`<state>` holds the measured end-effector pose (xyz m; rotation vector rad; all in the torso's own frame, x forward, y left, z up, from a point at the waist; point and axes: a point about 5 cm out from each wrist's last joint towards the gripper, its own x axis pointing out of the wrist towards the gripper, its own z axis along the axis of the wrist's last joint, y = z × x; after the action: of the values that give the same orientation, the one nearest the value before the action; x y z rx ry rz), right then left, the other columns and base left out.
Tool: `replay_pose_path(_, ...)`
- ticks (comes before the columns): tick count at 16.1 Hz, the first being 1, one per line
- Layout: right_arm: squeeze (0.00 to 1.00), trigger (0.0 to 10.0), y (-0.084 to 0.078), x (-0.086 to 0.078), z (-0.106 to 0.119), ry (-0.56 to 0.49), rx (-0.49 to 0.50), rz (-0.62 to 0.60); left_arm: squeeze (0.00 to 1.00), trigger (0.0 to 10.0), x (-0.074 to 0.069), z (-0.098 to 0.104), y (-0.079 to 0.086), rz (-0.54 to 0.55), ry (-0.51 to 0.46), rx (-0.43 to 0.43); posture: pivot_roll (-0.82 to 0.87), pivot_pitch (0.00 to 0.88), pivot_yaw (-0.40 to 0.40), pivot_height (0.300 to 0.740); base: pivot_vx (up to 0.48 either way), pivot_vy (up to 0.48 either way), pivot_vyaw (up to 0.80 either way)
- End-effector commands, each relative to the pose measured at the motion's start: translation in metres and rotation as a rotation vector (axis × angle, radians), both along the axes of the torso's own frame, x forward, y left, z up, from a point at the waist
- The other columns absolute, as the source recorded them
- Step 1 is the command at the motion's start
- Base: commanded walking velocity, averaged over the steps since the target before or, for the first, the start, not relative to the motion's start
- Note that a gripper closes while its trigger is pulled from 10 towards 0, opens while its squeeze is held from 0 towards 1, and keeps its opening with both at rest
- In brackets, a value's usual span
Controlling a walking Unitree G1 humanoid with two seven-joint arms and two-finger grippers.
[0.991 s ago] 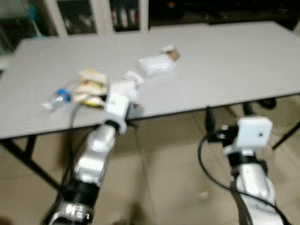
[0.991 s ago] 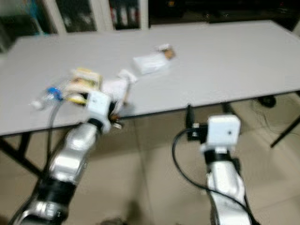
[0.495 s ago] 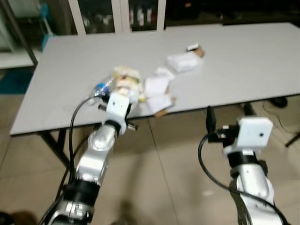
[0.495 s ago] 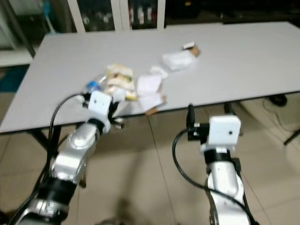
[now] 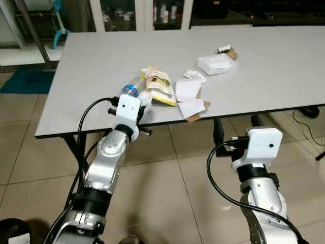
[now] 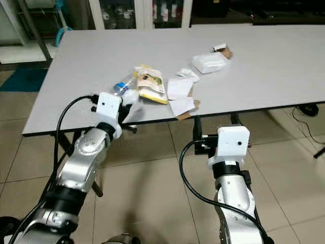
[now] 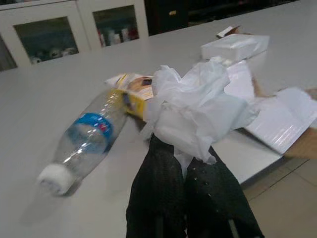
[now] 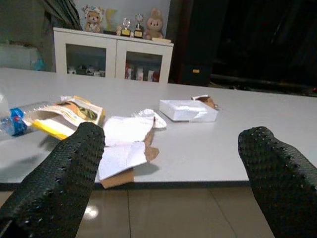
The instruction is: Picking trash to rubbish bin
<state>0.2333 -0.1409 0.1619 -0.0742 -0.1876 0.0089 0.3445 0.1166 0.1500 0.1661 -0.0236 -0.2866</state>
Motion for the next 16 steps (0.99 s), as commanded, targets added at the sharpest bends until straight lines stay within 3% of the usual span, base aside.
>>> replay_pose_path(1, 0.00, 10.0, 0.000, 0.001, -0.003, 0.023, 0.009, 0.005, 0.00, 10.0, 0.003, 0.002, -0.001, 0.004, -0.003, -0.007, 0.14, 0.083, -0.012, 0.740, 0.289, 0.000, 0.00)
replay_pose_path(8, 0.00, 10.0, 0.005, 0.005, 0.001, 0.010, -0.007, 0.060, 0.00, 10.0, 0.004, 0.002, -0.004, 0.013, 0.000, -0.018, 0.14, 0.085, -0.009, 0.740, 0.289, 0.000, 0.00)
replay_pose_path(16, 0.00, 10.0, 0.004, 0.012, 0.002, 0.020, 0.003, 0.038, 0.00, 10.0, 0.003, 0.000, -0.002, 0.015, 0.007, -0.015, 0.15, 0.097, -0.011, 0.740, 0.322, 0.000, 0.00)
